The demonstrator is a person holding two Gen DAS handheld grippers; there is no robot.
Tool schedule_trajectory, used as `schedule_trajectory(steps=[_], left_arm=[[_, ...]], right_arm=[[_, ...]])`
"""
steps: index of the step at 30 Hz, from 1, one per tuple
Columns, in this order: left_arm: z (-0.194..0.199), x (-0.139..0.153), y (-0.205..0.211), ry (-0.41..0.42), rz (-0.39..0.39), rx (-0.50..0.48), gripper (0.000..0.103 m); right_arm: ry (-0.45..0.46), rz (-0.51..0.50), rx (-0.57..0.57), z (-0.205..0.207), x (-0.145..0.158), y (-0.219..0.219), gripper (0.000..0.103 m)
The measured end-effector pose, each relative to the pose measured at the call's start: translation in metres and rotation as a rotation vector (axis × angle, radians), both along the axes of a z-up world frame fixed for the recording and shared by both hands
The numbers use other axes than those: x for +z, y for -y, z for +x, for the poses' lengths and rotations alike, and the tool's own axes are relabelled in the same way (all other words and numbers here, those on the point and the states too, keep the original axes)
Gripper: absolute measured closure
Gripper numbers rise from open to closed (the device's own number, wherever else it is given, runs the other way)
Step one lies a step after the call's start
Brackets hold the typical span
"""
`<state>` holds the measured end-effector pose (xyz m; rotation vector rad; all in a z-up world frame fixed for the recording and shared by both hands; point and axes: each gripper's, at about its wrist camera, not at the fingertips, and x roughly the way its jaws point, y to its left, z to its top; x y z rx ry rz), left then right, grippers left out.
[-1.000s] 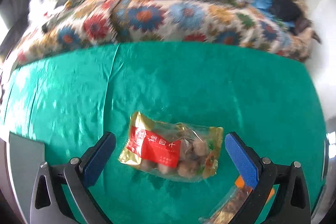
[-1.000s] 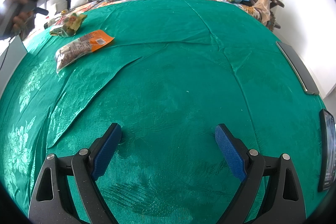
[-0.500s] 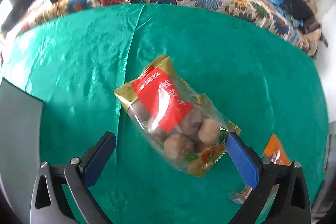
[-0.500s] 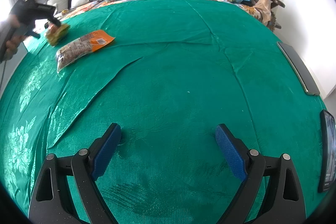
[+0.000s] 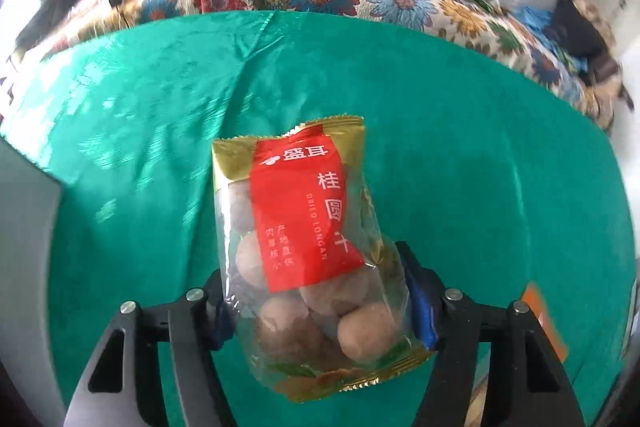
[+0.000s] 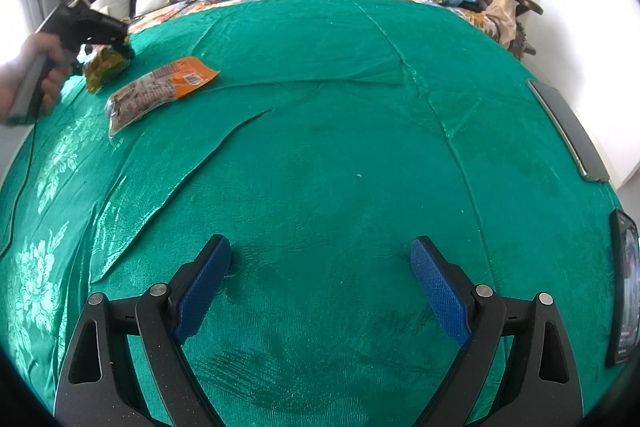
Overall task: Organize snacks
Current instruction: 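Grasp the longan bag with the left gripper and lift it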
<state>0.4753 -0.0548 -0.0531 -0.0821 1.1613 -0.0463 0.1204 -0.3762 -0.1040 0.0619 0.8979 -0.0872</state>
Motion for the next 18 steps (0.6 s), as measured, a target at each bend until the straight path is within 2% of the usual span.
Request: schedule_trajectory(steps=[3, 7, 10, 12, 15, 17, 18], left_arm=[[-0.050, 0.011, -0.018, 0.011, 0.037, -0.080, 0.038], [-0.137, 0.022, -0.039, -0.008, 0.029, -0.198, 0.038], [-0.197, 0.022, -0.052, -0.014, 0.021, -0.236, 0.037], [-0.230, 0.013, -0.056, -0.008, 0.030, -0.237, 0.037], [-0.250, -0.002, -0.060, 0.026, 0.036, -0.198, 0.033], [-0.258, -0.010, -0.068, 0.106, 0.033, -0.125, 0.022], [-0.259, -0.014, -0.072, 0.133, 0.043, -0.093, 0.013]], right_arm=[[0.000, 0.000, 0.000, 0.000, -0.001, 0.000, 0.009], [0.000, 0.000, 0.000, -0.001, -0.001, -0.001, 0.009], [0.000, 0.000, 0.001, -0.001, -0.001, -0.001, 0.009], [0.000, -0.001, 0.001, -0.001, -0.001, -0.001, 0.009], [0.000, -0.001, 0.001, -0.001, -0.001, -0.001, 0.009], [0.000, -0.002, 0.001, -0.001, -0.001, -0.001, 0.009], [0.000, -0.001, 0.001, -0.001, -0.001, -0.001, 0.009]])
